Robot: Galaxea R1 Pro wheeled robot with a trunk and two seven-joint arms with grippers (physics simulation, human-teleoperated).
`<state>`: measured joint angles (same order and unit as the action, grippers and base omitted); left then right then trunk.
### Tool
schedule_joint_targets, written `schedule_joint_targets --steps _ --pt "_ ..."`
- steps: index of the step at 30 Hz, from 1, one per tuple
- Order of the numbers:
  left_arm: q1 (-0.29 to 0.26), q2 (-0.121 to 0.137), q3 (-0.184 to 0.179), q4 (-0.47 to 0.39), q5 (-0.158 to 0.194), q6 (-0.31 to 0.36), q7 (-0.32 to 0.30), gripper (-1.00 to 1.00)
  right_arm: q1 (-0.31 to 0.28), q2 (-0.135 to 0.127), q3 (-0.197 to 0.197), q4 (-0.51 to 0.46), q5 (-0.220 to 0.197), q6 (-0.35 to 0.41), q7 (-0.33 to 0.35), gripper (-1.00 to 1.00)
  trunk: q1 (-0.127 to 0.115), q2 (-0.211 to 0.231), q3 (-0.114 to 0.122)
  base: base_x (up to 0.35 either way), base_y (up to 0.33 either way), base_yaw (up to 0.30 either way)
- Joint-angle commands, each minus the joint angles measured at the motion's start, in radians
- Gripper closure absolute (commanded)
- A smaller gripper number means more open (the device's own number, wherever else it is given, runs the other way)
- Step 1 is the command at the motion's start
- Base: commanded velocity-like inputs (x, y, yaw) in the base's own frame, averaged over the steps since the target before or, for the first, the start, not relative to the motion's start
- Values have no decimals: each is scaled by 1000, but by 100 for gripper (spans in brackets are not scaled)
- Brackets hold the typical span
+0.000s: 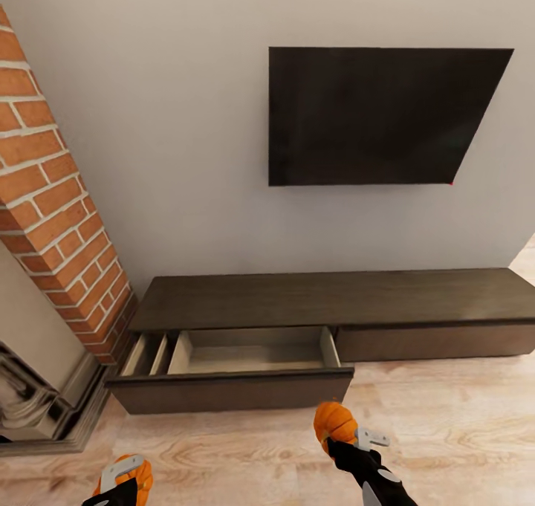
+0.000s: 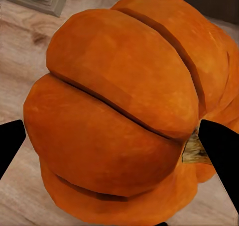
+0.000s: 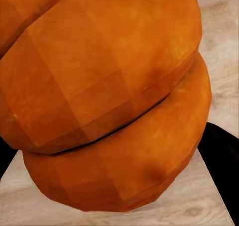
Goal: Place each of the two pumpkins and all three candles from the living room inside a cabinet in the living room (use any cabinet), then make sure every cabinet is closed, and position the cauldron so it is next to a table in the living room.
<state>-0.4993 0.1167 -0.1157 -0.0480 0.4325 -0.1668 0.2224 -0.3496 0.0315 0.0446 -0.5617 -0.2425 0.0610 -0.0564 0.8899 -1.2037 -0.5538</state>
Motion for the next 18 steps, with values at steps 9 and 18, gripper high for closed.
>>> schedule_joint_targets --steps 9,18 --pt "-1 0 -9 0 8 -2 3 100 0 -1 5 -3 -8 3 -5 100 1 0 -1 288 -153 136" --pt "-1 0 -9 6 6 -13 3 100 0 -1 5 -3 -8 3 -5 100 1 0 -1 298 -129 2"
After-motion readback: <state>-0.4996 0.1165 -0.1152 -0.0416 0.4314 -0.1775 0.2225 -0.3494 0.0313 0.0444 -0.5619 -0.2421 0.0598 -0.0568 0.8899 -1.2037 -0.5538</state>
